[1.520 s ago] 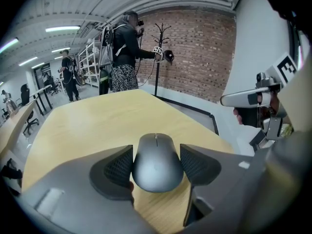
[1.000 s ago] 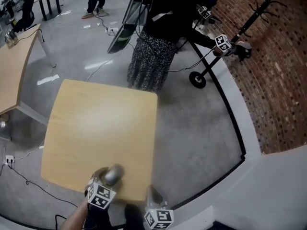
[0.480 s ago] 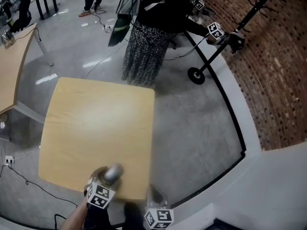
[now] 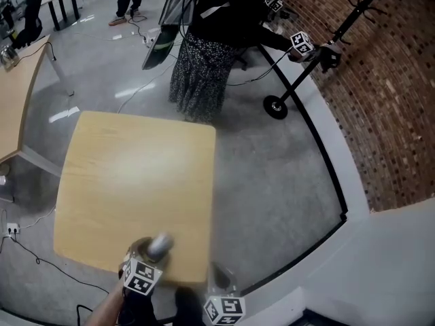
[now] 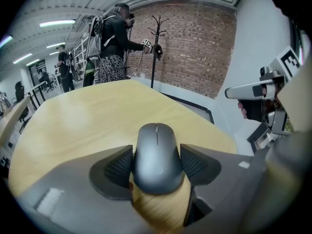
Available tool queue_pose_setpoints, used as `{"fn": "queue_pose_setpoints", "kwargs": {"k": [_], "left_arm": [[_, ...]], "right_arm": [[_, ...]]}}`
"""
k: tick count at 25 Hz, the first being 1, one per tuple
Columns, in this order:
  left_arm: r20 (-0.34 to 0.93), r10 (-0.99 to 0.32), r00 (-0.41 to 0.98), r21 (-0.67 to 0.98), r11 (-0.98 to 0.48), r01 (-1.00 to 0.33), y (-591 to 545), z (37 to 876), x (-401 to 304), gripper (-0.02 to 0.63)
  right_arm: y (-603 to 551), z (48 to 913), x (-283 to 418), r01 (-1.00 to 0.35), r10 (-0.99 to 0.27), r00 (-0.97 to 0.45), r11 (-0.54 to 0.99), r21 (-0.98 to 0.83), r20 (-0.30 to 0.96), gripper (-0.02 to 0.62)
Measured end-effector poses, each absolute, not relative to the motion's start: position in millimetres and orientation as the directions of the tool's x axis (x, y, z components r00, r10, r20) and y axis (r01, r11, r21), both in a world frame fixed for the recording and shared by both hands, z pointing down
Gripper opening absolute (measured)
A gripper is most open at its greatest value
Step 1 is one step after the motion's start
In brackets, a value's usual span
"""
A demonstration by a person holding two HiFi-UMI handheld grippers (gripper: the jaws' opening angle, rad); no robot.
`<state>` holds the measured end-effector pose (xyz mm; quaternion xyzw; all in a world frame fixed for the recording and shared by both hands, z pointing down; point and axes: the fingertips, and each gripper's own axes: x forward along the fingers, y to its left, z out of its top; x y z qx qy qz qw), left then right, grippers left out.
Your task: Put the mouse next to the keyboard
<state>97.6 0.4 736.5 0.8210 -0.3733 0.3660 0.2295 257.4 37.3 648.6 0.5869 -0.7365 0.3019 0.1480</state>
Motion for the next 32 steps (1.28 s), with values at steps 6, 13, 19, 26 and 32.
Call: {"fn": "queue_pose_setpoints", "kwargs": {"k": [6,13,19,26,32], "left_arm": [[0.777,-0.449,0.441,0.087,-0.617,-0.782,0.3,736.1,97.0,0.308],[0.753,-0.473,0.457,0.106,-0.598,-0.794,2.7,725.2,99.3,0.308],[0.718,-0.509,0.475,0.084,-0.613,-0.785,-1.1,695.7,106.5,0.308],[0.681,-0.551,0.481,0.104,-0.578,-0.809,-3.9,666.4,100.2,0.304],[0.636,-0.613,0.468,0.079,-0.552,-0.830,-7.4,636.9,88.8,0.199]], "right_arm": [[39.2,646.2,258.4,-0.953,-0.773,-0.269,0.129,-0.273,0.575,0.014],[40.9,645.2,258.5,-0.951,-0.775,-0.278,0.140,-0.275,0.568,0.014],[43.0,636.0,259.5,-0.949,-0.778,-0.286,0.151,-0.276,0.559,0.014],[40.4,618.0,253.6,-0.946,-0.788,-0.300,0.173,-0.275,0.538,0.014],[37.4,604.8,244.8,-0.941,-0.798,-0.318,0.202,-0.271,0.511,0.014]]}}
